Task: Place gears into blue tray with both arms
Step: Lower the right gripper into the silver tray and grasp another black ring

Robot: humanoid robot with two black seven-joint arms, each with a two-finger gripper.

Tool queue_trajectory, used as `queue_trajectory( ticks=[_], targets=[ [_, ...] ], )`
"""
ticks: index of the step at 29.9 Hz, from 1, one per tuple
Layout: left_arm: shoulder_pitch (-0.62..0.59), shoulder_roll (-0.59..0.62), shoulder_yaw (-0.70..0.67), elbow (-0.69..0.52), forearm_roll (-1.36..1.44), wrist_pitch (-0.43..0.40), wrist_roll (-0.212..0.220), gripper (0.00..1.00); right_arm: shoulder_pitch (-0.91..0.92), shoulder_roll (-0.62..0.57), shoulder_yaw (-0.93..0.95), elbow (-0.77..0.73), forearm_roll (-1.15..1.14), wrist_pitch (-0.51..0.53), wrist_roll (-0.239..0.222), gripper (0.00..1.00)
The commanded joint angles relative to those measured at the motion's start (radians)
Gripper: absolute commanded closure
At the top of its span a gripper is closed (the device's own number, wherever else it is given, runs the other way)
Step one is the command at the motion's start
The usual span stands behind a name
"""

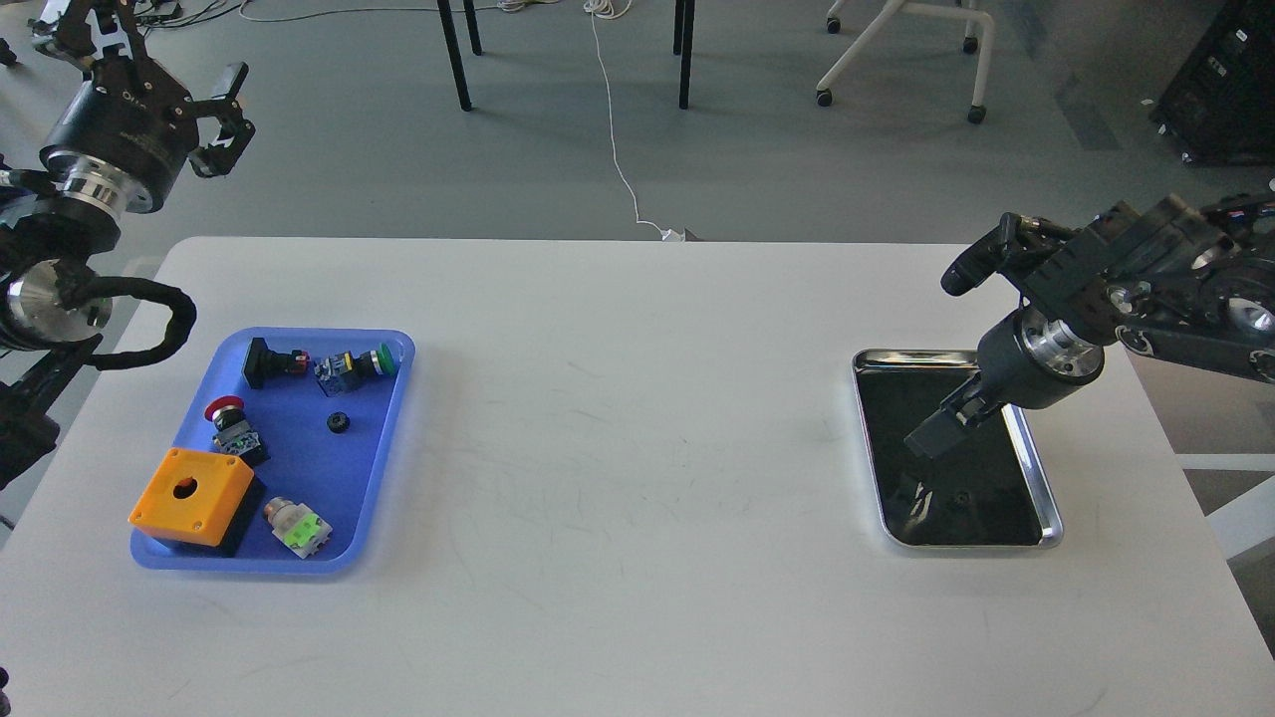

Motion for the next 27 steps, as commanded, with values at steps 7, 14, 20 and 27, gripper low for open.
queue_trajectory(
  ticks=[7, 14, 20, 27],
  targets=[
    [0.004, 0.015, -0.004, 0.000, 0.000, -0.005, 0.003, 0.02, -0.112, -0.022, -0.011, -0.037, -0.020, -0.071, 0.004, 0.27],
    [0.006, 0.015, -0.004, 0.000, 0.000, -0.004, 0.003, 0.02, -0.153, -0.031, -0.010, -0.037, -0.019, -0.097, 0.001, 0.37],
    [0.009, 0.015, -0.004, 0.001, 0.001, -0.004, 0.001, 0.02, -0.188, -0.027, 0.016, -0.039, -0.017, -0.117, 0.001, 0.41],
    [0.010, 0.015, -0.003, 0.018, 0.001, -0.005, 0.000, 0.02, -0.201, -0.027, 0.019, -0.039, -0.017, -0.119, 0.001, 0.44]
  ],
)
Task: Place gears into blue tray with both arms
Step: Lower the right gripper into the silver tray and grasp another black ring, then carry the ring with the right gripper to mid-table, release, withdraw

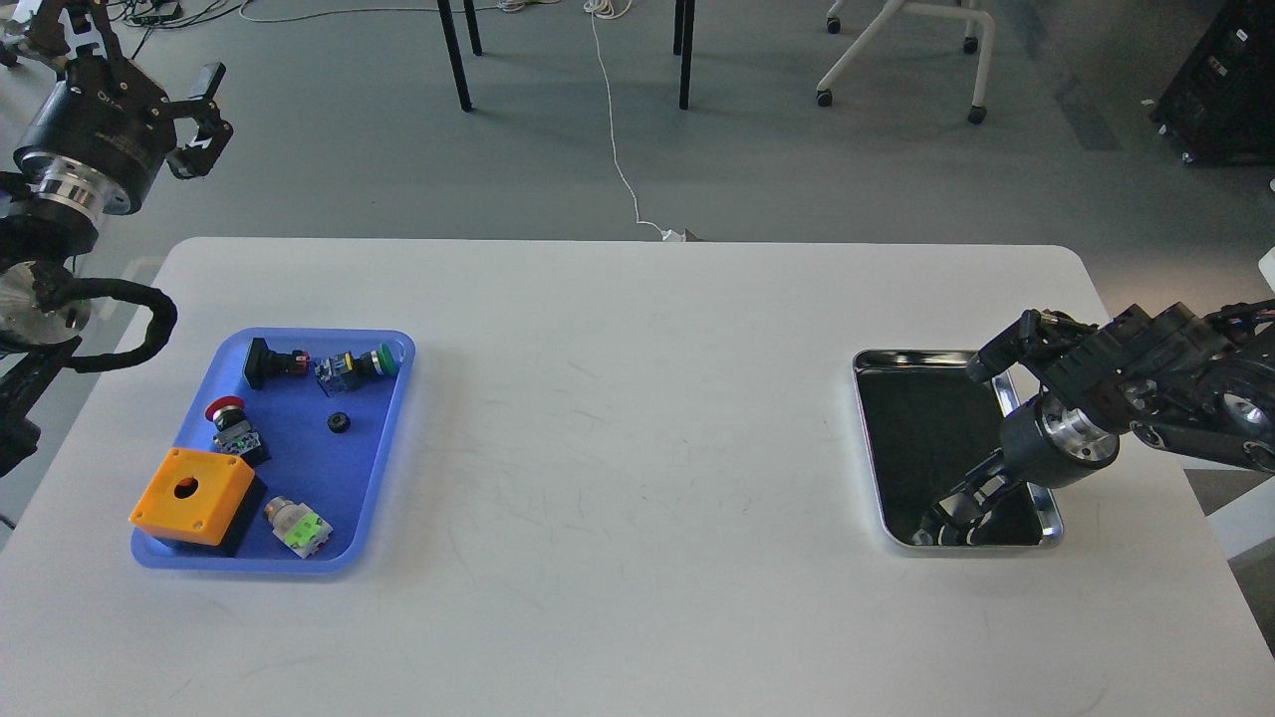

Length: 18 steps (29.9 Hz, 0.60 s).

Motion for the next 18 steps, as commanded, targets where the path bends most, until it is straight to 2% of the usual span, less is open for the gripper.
queue_trajectory(
  ticks=[1, 4, 7, 10, 18],
  targets=[
    [0.001, 0.000, 0.001, 0.004, 0.000, -0.001, -0.002, 0.02, -0.003, -0.001, 0.002, 0.000, 0.000, -0.003, 0.000, 0.46],
    [0.006, 0.000, 0.001, 0.004, 0.000, -0.001, -0.002, 0.02, -0.003, -0.003, 0.000, 0.002, 0.000, -0.004, 0.000, 0.54],
    [0.006, 0.000, 0.001, 0.004, 0.000, -0.001, -0.002, 0.02, -0.003, -0.005, 0.000, 0.003, -0.002, -0.004, 0.002, 0.73],
    [0.006, 0.001, -0.001, 0.004, 0.000, -0.001, -0.002, 0.02, -0.002, -0.008, -0.001, 0.003, -0.005, -0.003, 0.003, 0.80],
    [0.004, 0.012, -0.001, 0.004, 0.000, -0.003, -0.002, 0.02, 0.073, -0.018, 0.000, 0.066, -0.002, -0.003, 0.003, 0.82]
  ],
)
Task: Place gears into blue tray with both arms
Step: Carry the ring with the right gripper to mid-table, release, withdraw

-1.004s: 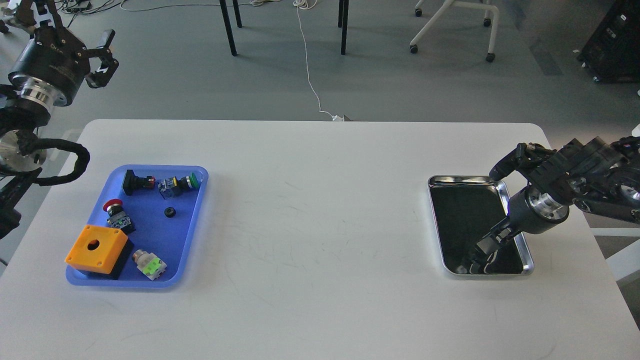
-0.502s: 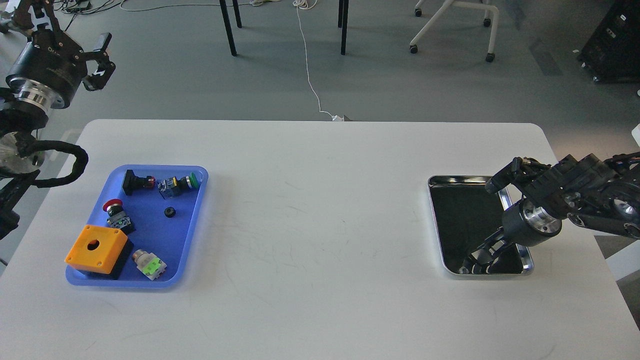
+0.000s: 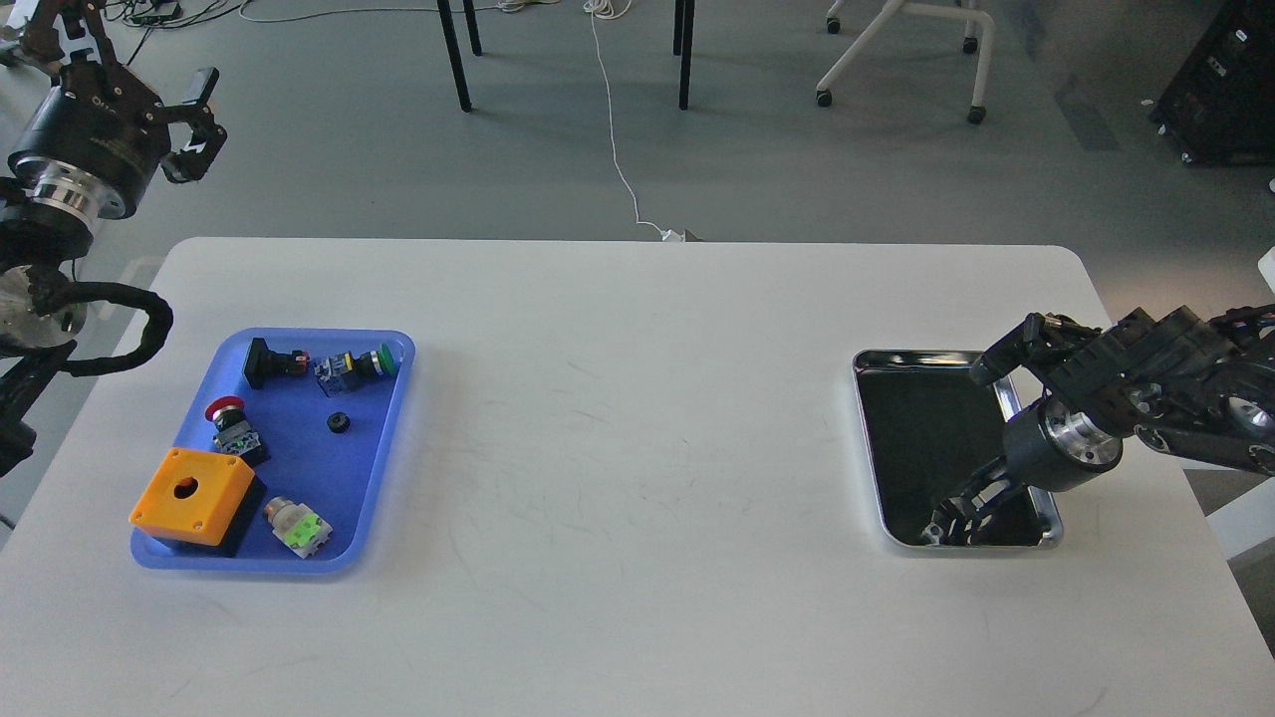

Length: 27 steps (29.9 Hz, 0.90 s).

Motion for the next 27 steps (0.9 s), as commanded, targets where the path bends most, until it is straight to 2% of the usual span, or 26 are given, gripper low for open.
queue_trajectory(
  ticks=[1, 5, 8, 14, 19, 24, 27],
  targets=[
    [-0.001, 0.004, 0.000, 0.000, 0.000, 0.000, 0.001, 0.02, 0.078, -0.006, 0.001, 0.061, 0.003, 0.000, -0.002, 0.82],
    [-0.001, 0.005, 0.000, 0.000, 0.000, -0.002, 0.001, 0.02, 0.176, 0.007, 0.003, 0.106, 0.006, -0.002, -0.002, 0.82],
    [-0.001, 0.004, 0.000, 0.000, 0.000, 0.000, 0.001, 0.02, 0.201, 0.075, 0.024, 0.104, 0.015, -0.008, -0.002, 0.82],
    [-0.003, 0.004, 0.001, 0.000, 0.000, 0.000, 0.007, 0.02, 0.166, 0.256, 0.081, 0.089, 0.236, -0.109, 0.013, 0.82],
    [-0.003, 0.008, 0.004, 0.000, 0.003, -0.002, 0.009, 0.02, 0.117, 0.407, 0.115, 0.023, 0.294, -0.209, 0.020, 0.81],
    [-0.001, 0.016, 0.008, 0.000, 0.006, -0.002, 0.010, 0.02, 0.066, 0.495, 0.167, -0.015, 0.293, -0.217, 0.020, 0.81],
    [-0.001, 0.016, 0.009, 0.000, 0.009, -0.002, 0.010, 0.02, 0.029, 0.504, 0.170, -0.042, 0.291, -0.238, 0.020, 0.81]
  ],
)
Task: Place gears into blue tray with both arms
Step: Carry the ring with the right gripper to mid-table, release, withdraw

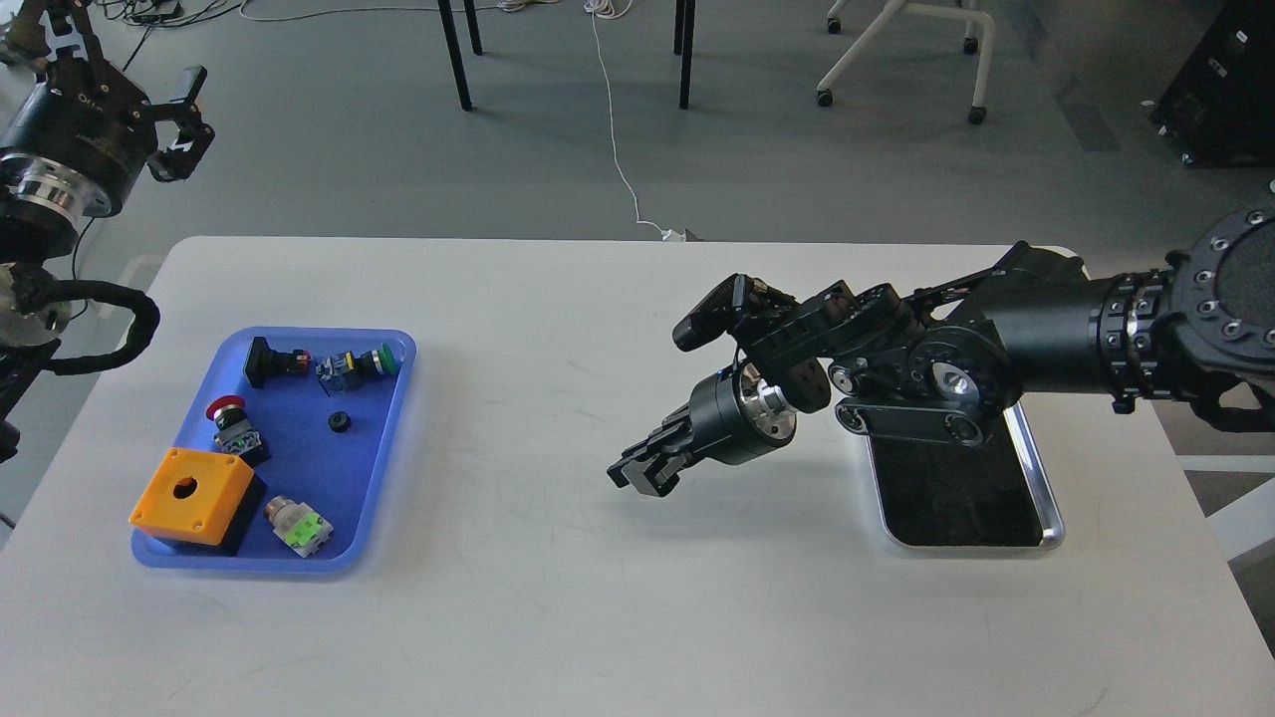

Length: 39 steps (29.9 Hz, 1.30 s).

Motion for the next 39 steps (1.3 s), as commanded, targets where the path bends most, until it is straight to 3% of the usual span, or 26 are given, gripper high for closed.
queue_trajectory(
  ticks=[1, 17, 21, 28, 33, 35, 39],
  targets=[
    [0.001, 0.001, 0.001, 0.000, 0.004, 0.000, 0.000, 0.02, -0.046, 0.012, 0.005, -0.033, -0.004, -0.032, 0.000, 0.81],
    [0.003, 0.008, 0.004, 0.000, -0.004, 0.000, 0.000, 0.02, -0.175, 0.012, 0.005, -0.150, -0.005, -0.055, 0.000, 0.72],
    [0.003, 0.014, 0.005, 0.000, -0.002, 0.000, 0.002, 0.02, -0.177, 0.012, 0.005, -0.157, -0.004, -0.055, 0.000, 0.50],
    [0.003, 0.016, 0.004, 0.000, -0.001, -0.015, 0.002, 0.02, -0.172, 0.012, 0.015, -0.159, -0.001, -0.057, 0.000, 0.32],
    [0.003, 0.037, 0.009, -0.005, 0.006, -0.028, 0.000, 0.02, -0.170, 0.012, 0.219, -0.202, 0.033, -0.057, 0.000, 0.08],
    [0.003, 0.043, 0.009, -0.006, 0.006, -0.052, 0.000, 0.02, -0.170, 0.004, 0.307, -0.209, 0.067, -0.054, 0.000, 0.04],
    [-0.003, 0.066, 0.010, -0.006, 0.007, -0.078, 0.003, 0.02, -0.176, -0.127, 0.443, -0.190, 0.134, -0.044, 0.000, 0.04]
  ],
)
